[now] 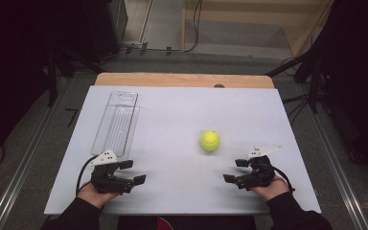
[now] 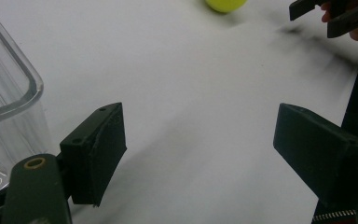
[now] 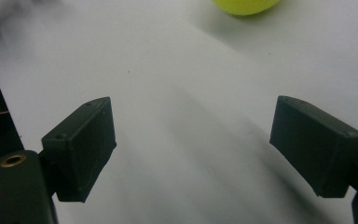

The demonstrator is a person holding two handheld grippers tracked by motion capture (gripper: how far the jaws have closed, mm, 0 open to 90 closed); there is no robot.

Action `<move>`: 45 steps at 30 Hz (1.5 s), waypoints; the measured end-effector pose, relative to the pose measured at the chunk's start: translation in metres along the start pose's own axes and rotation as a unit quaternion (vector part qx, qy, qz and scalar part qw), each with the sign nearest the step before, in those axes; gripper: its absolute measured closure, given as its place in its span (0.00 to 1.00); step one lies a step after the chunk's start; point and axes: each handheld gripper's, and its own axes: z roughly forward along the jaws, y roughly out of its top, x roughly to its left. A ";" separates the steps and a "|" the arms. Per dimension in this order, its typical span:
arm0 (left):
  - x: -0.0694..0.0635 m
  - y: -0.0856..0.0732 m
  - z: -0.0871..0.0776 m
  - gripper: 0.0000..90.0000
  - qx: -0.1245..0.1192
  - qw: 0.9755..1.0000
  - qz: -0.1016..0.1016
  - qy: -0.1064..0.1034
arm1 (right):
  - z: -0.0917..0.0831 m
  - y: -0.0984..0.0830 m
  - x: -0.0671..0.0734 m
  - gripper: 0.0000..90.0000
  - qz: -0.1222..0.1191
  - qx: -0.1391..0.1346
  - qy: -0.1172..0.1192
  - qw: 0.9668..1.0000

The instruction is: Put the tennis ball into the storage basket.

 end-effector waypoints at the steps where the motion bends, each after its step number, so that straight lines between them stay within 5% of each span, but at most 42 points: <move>1: 0.000 0.000 0.000 0.19 0.000 1.000 0.002 0.000 | 0.000 0.000 0.000 0.14 0.001 0.002 0.002 1.000; 45: 0.003 0.002 -0.001 0.21 -0.004 1.000 -0.012 -0.004 | -0.007 0.000 -0.006 0.13 0.005 -0.017 -0.018 1.000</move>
